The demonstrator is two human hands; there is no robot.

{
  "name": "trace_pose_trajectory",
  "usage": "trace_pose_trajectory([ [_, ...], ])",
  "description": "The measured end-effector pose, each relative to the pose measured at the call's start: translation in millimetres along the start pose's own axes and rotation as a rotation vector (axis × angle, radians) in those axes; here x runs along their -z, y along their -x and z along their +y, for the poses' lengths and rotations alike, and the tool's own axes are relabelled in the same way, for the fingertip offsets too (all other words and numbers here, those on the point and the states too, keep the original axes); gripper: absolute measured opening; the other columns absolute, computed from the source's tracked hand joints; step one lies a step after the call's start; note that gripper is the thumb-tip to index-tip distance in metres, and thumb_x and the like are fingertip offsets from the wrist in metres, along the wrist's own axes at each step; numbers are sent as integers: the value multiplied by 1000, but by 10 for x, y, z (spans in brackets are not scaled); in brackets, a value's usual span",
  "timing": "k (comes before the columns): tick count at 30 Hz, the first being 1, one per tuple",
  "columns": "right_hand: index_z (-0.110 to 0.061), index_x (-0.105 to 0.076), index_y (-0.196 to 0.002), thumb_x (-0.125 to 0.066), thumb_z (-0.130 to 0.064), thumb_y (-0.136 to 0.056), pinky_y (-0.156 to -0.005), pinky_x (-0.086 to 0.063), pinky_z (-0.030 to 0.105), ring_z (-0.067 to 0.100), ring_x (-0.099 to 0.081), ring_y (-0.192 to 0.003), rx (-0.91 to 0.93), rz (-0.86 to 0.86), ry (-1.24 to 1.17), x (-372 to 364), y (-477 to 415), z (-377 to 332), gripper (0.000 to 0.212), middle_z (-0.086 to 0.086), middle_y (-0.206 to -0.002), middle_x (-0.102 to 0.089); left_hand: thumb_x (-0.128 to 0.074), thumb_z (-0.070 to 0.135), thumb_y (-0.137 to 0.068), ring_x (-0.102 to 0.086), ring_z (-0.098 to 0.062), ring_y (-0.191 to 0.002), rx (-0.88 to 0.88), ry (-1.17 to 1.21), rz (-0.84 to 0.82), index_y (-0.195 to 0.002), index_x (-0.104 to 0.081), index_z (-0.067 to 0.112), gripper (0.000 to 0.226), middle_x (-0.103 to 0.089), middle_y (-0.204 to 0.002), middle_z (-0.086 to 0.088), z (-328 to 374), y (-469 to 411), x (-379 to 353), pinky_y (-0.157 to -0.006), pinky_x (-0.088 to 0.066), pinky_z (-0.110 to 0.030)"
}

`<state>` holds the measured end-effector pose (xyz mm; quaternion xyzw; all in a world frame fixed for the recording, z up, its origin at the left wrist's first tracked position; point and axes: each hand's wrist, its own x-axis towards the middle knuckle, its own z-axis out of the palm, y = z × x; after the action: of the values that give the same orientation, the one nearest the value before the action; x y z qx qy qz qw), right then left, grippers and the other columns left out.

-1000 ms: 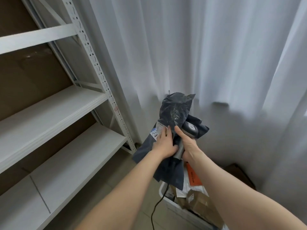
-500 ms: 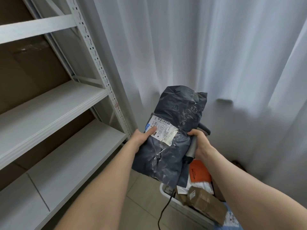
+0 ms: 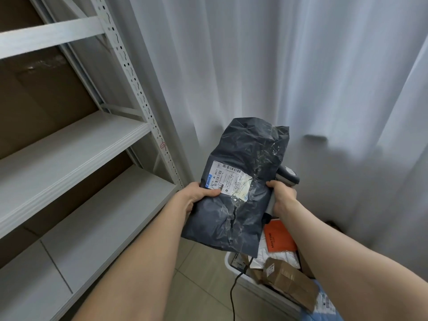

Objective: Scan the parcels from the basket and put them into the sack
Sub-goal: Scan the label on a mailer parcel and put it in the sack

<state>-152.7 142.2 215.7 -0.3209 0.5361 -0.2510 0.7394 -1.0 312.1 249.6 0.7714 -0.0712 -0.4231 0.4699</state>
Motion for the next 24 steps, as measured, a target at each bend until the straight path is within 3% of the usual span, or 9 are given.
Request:
trace_pose_trajectory([
  [2,-9,-53,-99,-70,-1,-77,-87,-54,48,31,-63,-87,2,30,26,12,5,-1,29,12,-94,-63,-80,4,-73,-64,-22,-81,-34,57,105,-116,-61,1,47,-69,-104,-12,-17,-30,-56,-71,-52,-31],
  [5,-8,-53,-91,-69,-2,-79,-67,-49,34,23,-56,-68,35,66,95,13,23,-16,20,9,-83,-59,-76,2,-77,-63,-26,-92,-64,66,242,-119,-58,-1,46,-65,-114,-16,-39,-111,-115,-79,-52,-35],
  [8,-8,-51,-94,-63,-3,-85,-60,-45,30,21,-53,-67,43,66,95,24,54,-56,16,9,-85,-57,-75,9,-80,-61,-32,-106,-85,11,390,-122,-57,0,47,-63,-118,-17,-33,-153,-120,-93,-51,-42],
  [11,-7,-56,-94,-65,-7,-87,-53,-41,26,15,-49,-57,67,16,26,101,92,-101,11,5,-72,-54,-74,15,-82,-60,-34,-108,-94,-55,485,-123,-57,-1,47,-62,-120,-18,-10,-155,-31,-95,-50,-43],
  [14,-5,-62,-81,-69,-3,-83,-54,-45,27,16,-53,-55,65,-161,-49,108,230,-117,8,9,-68,-60,-73,19,-83,-60,-30,-102,-81,-282,427,-123,-57,0,47,-63,-114,-15,40,-123,-3,-89,-49,-33],
  [19,-6,-62,-80,-66,4,-83,-44,-44,20,12,-51,-50,275,-398,298,-110,447,-109,12,5,-62,-56,-68,34,-85,-59,-27,-107,-154,-959,210,-123,-59,11,45,-63,-119,-9,197,65,-162,-83,-45,-31],
  [24,-10,-57,-73,-62,6,-80,-65,-48,34,21,-56,-63,399,-405,698,-133,362,-8,19,6,-65,-58,-69,33,-84,-57,-23,-94,-221,-1148,58,-111,-64,17,32,-63,-105,-3,292,160,-258,-85,-47,-34],
])
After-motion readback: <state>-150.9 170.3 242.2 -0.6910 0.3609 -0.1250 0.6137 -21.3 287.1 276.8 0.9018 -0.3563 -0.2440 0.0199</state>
